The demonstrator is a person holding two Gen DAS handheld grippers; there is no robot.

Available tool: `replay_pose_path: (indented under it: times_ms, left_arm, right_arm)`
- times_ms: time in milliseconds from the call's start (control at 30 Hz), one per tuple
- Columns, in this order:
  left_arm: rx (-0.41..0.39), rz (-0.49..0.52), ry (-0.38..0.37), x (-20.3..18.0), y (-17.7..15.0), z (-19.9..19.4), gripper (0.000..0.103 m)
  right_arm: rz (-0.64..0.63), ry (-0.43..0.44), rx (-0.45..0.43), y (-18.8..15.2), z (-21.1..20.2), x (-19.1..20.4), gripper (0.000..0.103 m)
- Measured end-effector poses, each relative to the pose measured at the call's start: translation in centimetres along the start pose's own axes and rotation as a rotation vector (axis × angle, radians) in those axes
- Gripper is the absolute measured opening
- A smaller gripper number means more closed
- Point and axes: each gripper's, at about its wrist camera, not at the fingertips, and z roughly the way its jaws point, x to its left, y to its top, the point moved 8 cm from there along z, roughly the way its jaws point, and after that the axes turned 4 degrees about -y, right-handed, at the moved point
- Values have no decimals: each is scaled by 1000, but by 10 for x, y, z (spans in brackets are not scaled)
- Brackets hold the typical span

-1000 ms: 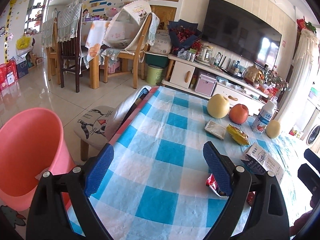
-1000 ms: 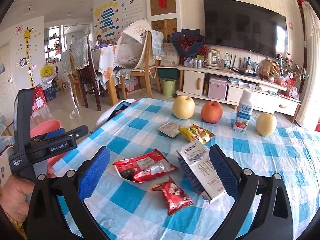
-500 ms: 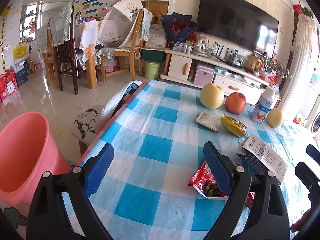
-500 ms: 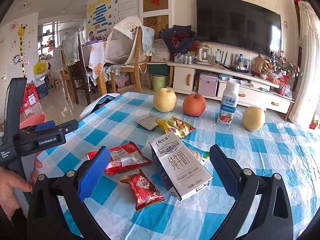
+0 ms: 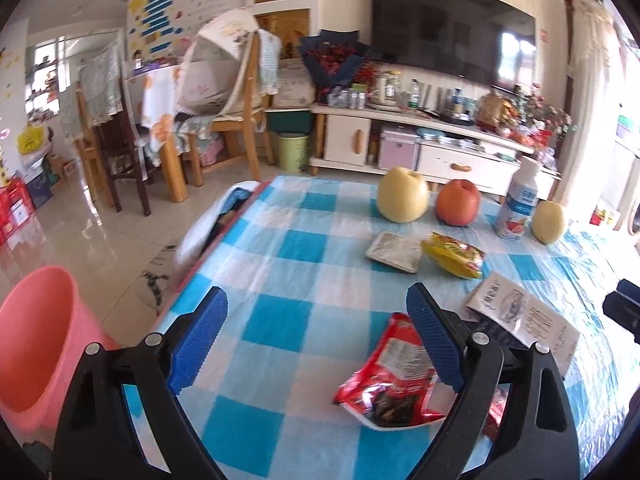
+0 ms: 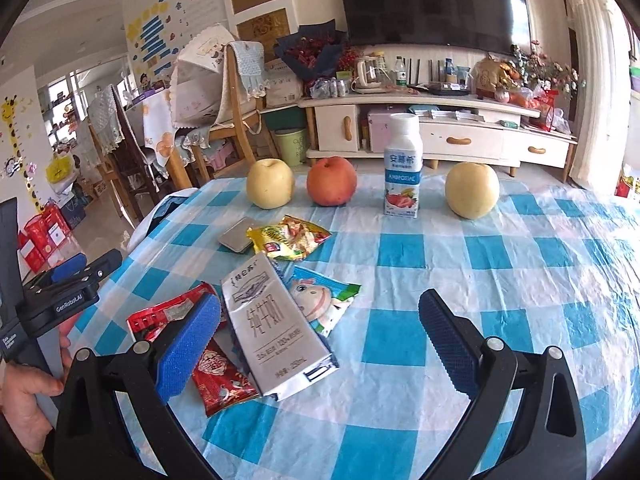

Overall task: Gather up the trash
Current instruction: 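Grasp the yellow chip bag with the left tool while the right tool reaches toward the milk carton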

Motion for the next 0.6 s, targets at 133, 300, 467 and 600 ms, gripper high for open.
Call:
replay_pose_path:
  times_ms: [133,300,467,600]
  left_arm:
    - [18,44,-107,-29,4,13,92]
    - [74,0,-265,-53,7,31,92]
    - [140,75,-393,-94,30,56,92]
    - [255,187,-446,-130,34,91,92]
  right_arm:
    - [52,1,17,6,1,-21,98]
    - [92,-2,73,3,11,-40,98]
    - [127,7,127,-2,19,-50,98]
    - [159,23,147,-4,22,-57,98]
